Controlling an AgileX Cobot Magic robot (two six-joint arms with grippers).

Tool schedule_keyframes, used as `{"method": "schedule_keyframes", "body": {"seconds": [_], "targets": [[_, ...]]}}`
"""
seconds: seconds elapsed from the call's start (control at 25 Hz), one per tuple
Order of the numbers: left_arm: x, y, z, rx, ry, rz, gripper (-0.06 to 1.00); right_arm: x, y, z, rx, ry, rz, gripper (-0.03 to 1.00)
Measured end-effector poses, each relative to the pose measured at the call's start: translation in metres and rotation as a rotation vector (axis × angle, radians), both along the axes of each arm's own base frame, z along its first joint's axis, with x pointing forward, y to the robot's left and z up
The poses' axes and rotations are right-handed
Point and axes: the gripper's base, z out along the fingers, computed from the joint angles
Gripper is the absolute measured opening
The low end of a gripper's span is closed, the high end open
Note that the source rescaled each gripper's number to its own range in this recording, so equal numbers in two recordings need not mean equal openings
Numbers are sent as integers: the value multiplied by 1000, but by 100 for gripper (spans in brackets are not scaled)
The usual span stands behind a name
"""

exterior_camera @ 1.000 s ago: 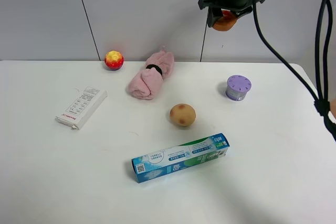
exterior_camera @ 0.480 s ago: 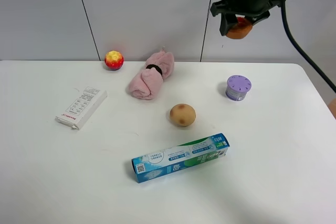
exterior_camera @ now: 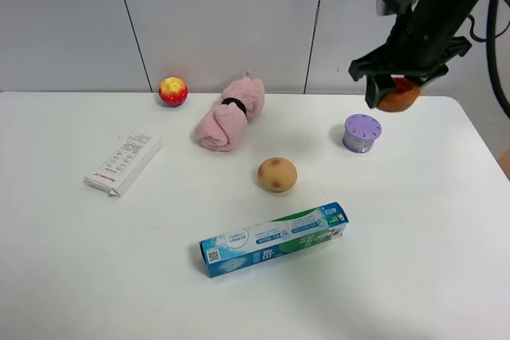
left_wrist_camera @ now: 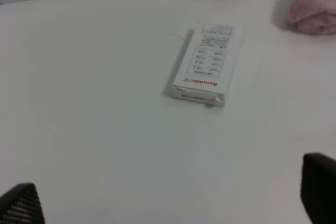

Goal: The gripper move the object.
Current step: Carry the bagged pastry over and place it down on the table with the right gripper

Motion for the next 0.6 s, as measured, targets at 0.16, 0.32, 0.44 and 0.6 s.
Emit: {"method": "schedule_keyframes", "body": {"seconds": [0.16, 0.32, 0.44, 0.6], "targets": [[0, 0, 0, 0, 0, 0, 100, -12, -12, -26, 25, 62, -41, 0], [0, 0, 0, 0, 0, 0, 100, -16, -29, -49, 84, 103, -92, 0], [0, 0, 0, 0, 0, 0, 100, -16, -41, -60, 105, 104, -128, 0], [0, 0, 0, 0, 0, 0, 100, -18, -57, -74, 107, 96, -178, 0]]}}
